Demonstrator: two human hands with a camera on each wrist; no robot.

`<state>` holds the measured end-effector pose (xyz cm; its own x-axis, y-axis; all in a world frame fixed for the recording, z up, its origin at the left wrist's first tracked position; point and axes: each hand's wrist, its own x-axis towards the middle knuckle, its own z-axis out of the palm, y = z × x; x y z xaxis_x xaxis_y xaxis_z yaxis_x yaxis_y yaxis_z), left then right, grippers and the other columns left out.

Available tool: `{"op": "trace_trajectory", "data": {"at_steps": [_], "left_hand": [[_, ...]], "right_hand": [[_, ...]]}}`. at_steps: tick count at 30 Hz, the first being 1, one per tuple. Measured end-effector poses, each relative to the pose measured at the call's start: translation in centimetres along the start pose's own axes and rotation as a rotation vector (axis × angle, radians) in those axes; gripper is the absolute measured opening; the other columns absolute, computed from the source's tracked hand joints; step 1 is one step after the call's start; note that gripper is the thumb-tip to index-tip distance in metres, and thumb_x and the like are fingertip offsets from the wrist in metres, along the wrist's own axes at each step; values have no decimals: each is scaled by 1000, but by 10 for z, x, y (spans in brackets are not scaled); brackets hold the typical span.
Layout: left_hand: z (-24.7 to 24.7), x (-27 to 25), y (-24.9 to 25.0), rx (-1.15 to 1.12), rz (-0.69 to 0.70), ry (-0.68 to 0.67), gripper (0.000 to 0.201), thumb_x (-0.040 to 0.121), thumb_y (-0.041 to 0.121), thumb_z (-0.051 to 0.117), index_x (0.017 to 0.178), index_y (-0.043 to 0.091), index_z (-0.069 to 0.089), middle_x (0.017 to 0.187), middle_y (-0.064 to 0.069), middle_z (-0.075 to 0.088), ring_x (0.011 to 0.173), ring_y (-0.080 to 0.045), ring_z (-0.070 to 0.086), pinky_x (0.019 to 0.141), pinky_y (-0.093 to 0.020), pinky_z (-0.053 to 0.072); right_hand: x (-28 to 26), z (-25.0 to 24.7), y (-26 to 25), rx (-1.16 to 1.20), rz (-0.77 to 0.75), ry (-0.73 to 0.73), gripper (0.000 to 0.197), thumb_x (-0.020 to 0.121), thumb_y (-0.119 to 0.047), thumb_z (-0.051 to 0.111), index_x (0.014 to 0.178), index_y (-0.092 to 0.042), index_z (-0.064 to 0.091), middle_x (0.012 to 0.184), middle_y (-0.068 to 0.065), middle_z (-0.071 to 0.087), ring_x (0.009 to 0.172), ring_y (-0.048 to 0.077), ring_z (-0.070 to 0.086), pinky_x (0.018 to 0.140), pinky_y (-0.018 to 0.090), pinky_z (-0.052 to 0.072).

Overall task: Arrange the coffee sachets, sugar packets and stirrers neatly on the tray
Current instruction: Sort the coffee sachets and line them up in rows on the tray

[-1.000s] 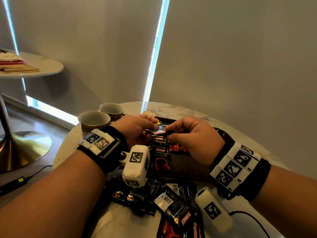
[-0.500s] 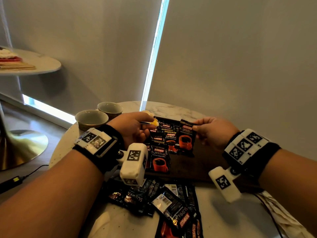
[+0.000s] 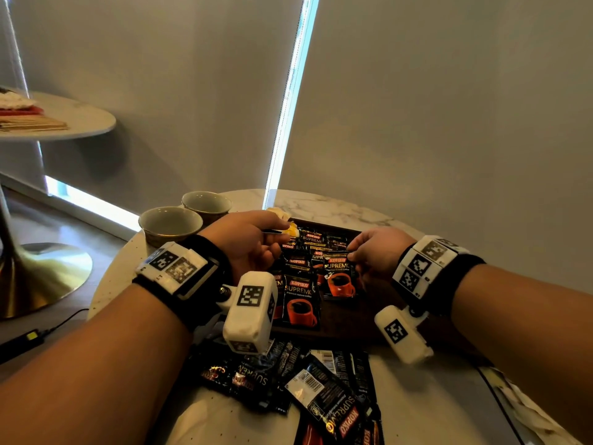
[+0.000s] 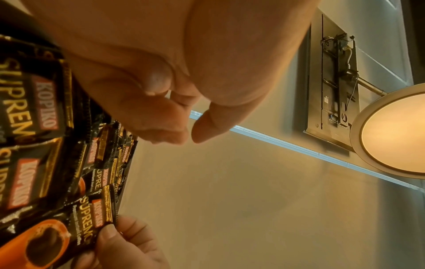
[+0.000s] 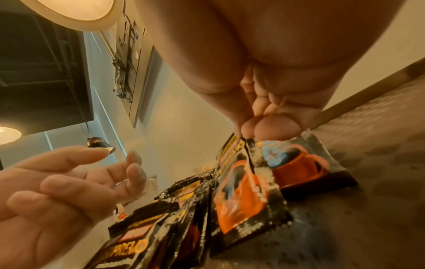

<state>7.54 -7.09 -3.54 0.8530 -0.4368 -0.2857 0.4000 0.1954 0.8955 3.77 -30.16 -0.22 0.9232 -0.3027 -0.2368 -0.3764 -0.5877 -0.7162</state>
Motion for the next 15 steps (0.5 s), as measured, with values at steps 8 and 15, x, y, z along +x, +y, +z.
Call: {"op": "trace_trajectory", "data": {"at_steps": [8, 15], "left_hand": [[1, -2, 0, -14, 23, 10, 42, 96, 15, 57, 137, 9, 52, 80, -5, 62, 47, -8, 51, 37, -17, 41], [1, -3, 0, -13, 13, 7, 40, 96, 16, 55, 136, 9, 53, 81, -5, 62, 48, -8, 51, 38, -18, 42]], "right_hand": [[3, 6, -4, -10, 32, -42, 13, 94, 6, 57, 89, -5, 60, 44, 1, 60, 34, 14, 56, 35, 22, 48], [9, 9, -5, 7, 73, -59, 15, 95, 5, 55, 88, -7, 61, 47, 3, 61, 40, 18, 58, 43, 28, 51]]}}
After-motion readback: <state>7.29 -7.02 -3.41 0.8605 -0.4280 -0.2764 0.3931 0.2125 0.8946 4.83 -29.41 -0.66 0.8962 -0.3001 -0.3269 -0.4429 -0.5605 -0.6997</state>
